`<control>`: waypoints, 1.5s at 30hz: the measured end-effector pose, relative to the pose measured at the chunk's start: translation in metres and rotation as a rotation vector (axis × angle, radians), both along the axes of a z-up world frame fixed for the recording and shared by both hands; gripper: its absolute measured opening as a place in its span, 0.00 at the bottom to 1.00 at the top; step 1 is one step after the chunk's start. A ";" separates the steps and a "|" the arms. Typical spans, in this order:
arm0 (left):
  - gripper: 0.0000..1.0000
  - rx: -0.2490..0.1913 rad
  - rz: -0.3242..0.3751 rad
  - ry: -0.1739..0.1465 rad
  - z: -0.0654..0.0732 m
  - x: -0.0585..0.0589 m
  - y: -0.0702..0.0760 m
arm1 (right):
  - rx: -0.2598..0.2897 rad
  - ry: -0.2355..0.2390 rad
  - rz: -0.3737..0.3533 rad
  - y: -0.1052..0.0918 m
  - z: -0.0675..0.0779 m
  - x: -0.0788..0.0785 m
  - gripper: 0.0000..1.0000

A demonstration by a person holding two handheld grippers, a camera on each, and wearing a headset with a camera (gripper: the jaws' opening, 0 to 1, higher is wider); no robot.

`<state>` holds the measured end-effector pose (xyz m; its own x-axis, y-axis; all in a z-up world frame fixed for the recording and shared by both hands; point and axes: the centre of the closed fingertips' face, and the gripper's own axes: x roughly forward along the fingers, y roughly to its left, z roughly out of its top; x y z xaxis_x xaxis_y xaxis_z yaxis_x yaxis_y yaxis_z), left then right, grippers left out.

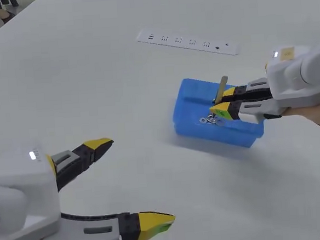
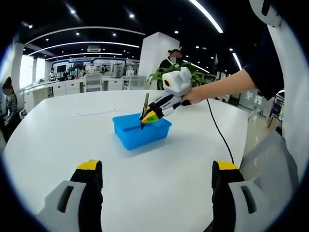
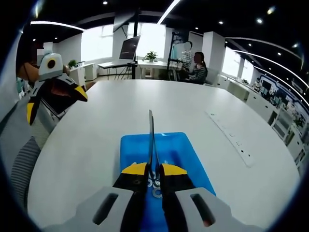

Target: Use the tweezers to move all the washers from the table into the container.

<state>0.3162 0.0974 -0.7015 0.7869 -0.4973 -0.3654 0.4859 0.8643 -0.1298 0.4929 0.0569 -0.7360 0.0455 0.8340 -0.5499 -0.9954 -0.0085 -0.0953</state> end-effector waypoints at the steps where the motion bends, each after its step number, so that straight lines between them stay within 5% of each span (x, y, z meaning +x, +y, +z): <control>1: 0.99 0.002 -0.004 -0.002 0.001 0.000 -0.001 | 0.002 -0.004 0.000 0.000 0.002 0.000 0.10; 9: 0.99 0.006 -0.013 -0.011 0.003 0.001 -0.007 | 0.030 -0.028 -0.002 -0.004 0.019 -0.003 0.09; 24: 0.97 -0.005 -0.022 -0.053 0.022 0.010 -0.011 | 0.030 -0.033 -0.029 -0.015 0.028 -0.009 0.08; 31: 0.86 0.037 -0.175 -0.125 0.043 0.049 -0.028 | 0.018 -0.035 -0.016 -0.017 0.030 -0.013 0.08; 35: 0.78 0.031 -0.260 -0.187 0.064 0.089 -0.043 | 0.006 -0.042 -0.008 -0.017 0.029 -0.014 0.08; 39: 0.64 0.082 -0.325 -0.199 0.065 0.128 -0.057 | -0.001 -0.037 -0.001 -0.016 0.027 -0.015 0.08; 43: 0.61 0.140 -0.431 -0.181 0.058 0.146 -0.074 | -0.007 -0.037 0.010 -0.014 0.026 -0.017 0.08; 45: 0.59 0.132 -0.461 -0.181 0.057 0.154 -0.082 | -0.009 -0.038 0.013 -0.014 0.026 -0.018 0.08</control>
